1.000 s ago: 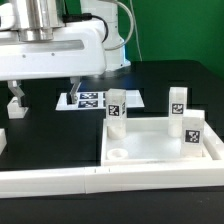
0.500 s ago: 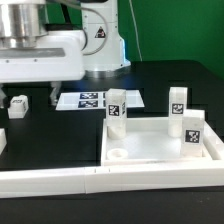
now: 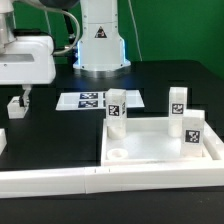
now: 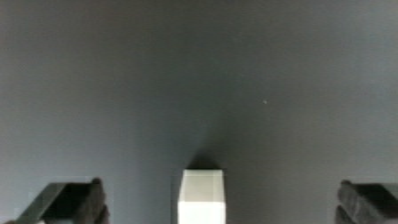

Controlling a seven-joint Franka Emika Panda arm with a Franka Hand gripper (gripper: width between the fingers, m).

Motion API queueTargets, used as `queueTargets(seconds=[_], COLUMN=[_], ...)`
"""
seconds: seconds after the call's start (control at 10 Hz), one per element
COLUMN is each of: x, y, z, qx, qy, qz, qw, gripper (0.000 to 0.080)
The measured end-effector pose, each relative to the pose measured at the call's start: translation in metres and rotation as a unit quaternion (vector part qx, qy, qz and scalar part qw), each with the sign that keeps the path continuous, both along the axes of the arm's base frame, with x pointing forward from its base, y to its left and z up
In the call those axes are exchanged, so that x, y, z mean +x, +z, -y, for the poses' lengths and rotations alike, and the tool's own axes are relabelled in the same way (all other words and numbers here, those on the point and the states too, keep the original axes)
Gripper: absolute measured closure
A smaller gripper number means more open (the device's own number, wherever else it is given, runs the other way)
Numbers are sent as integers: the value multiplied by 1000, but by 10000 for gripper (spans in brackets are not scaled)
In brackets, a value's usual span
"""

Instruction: Assemble square table

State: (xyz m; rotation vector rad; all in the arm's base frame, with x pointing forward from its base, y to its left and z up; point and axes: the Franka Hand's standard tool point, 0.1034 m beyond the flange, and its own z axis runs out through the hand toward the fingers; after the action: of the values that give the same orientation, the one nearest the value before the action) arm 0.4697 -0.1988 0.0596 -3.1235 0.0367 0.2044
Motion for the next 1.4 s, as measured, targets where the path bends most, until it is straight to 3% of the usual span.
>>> queueTargets(seconds=[0.1, 0.2, 0.4, 0.5, 0.6, 0.9, 1.2, 1.4], x=[1, -7, -40, -50, -63, -65, -89, -86], y=[-4, -17, -32, -38, -40, -42, -46, -51], z=[1, 8, 27, 23, 9, 4, 1, 2], qx=[4, 3, 10, 13, 25, 48, 57, 55], qy=[5, 6, 16, 7, -26, -22, -30, -28], qz=[-22, -38, -122, -142, -186, -285, -379, -389], qw=[1000, 999, 992, 990, 982, 957, 923, 919], gripper=[151, 151, 151, 151, 151, 151, 151, 151])
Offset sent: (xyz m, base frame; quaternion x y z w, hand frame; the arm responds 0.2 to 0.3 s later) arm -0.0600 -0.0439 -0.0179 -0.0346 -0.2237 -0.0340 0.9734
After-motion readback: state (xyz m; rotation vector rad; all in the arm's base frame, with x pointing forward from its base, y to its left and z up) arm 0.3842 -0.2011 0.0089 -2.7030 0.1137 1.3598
